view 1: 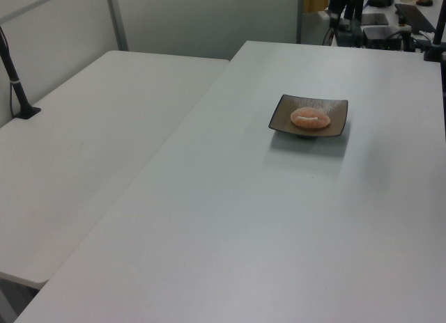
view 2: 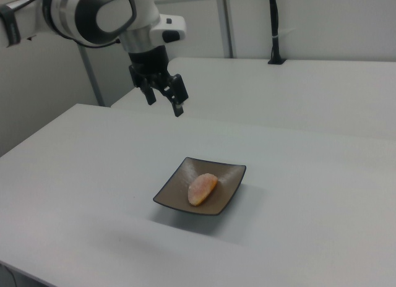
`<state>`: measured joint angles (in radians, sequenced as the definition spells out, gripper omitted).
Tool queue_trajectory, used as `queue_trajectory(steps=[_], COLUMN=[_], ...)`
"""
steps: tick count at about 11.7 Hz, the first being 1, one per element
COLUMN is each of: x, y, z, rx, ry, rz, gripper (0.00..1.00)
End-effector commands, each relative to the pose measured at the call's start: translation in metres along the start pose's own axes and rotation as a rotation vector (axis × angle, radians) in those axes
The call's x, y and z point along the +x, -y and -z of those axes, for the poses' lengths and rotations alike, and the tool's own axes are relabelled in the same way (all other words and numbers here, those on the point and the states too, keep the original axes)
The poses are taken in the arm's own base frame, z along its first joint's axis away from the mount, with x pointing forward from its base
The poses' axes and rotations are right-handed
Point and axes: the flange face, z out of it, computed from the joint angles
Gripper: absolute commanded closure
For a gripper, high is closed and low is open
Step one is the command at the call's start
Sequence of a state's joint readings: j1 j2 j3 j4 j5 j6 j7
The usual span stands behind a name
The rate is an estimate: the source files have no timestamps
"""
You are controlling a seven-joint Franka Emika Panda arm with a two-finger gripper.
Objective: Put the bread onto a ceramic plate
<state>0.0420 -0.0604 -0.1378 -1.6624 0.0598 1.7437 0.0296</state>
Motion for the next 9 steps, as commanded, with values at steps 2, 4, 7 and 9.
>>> queue_trajectory(steps=[2,4,7,9], x=[-0.014,-0.016,-0.017,-0.017], y=[0.046,0.054,0.062,0.067], z=[-0.024,-0.026,-0.033,-0.039], rx=[0.003,-0.008,-0.054,-0.074], ry=[0.085,0.09,0.102,0.113], rz=[0.069,0.087,0.118,0.135], gripper=[0.0,0.0,0.0,0.0])
